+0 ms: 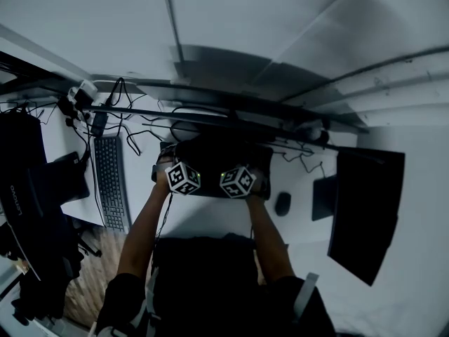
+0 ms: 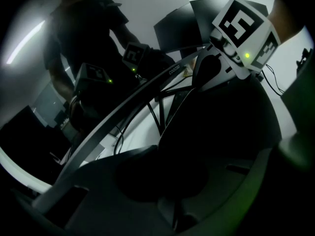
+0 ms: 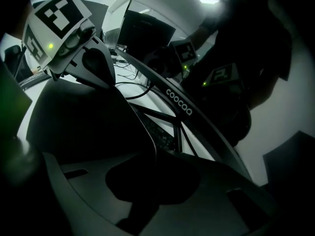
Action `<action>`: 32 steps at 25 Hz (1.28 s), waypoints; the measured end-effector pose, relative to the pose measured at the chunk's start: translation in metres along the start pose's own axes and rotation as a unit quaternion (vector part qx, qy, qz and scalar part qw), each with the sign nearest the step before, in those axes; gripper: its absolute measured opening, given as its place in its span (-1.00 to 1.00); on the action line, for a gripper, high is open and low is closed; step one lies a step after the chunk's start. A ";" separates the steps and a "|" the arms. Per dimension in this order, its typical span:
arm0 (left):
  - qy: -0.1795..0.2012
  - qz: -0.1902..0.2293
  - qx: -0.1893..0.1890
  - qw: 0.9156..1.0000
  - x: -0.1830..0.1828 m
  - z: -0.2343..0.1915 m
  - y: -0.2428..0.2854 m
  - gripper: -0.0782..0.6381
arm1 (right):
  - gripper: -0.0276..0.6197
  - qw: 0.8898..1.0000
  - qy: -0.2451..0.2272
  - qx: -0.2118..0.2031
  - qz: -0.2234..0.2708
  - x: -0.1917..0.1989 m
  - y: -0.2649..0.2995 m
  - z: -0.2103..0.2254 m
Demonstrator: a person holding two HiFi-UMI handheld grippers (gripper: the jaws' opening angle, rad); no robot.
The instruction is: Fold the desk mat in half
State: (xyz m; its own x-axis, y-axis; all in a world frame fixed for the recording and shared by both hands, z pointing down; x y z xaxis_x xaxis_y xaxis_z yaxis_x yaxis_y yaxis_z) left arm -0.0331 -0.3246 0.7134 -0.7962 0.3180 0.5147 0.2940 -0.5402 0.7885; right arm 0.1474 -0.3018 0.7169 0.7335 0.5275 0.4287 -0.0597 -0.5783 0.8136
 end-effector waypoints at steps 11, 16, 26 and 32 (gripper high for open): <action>-0.001 -0.008 -0.023 1.000 0.002 -0.003 0.003 -0.59 | -0.71 1.000 0.014 0.024 0.006 0.000 0.005 0.000; -0.031 0.000 -0.006 0.999 0.002 -0.003 -0.006 -0.56 | -0.62 0.999 0.033 0.028 0.010 0.001 0.001 0.004; -0.061 0.029 -0.014 0.998 -0.002 0.003 -0.027 -0.66 | -0.62 0.998 0.044 0.029 0.020 -0.001 -0.011 0.000; -0.101 0.056 -0.016 0.993 -0.005 0.009 -0.046 -0.76 | -0.62 0.997 0.060 0.028 0.025 0.004 -0.023 -0.003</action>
State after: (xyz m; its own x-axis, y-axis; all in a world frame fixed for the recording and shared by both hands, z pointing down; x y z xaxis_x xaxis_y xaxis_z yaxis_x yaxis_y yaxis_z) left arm -0.0380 -0.2941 0.6782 -0.6355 0.4032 0.6585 0.3559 -0.6039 0.7132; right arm 0.1494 -0.2847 0.7012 0.6433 0.5665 0.5150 -0.0540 -0.6374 0.7686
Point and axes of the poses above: the fingertips, and each gripper's own axes: y forward along the fingers, z to its right, x out of its underside, the point moved 6 cm from there along -y, backward along the fingers, and after that the axes turned 1 degree about -y, right-handed, at the moved point
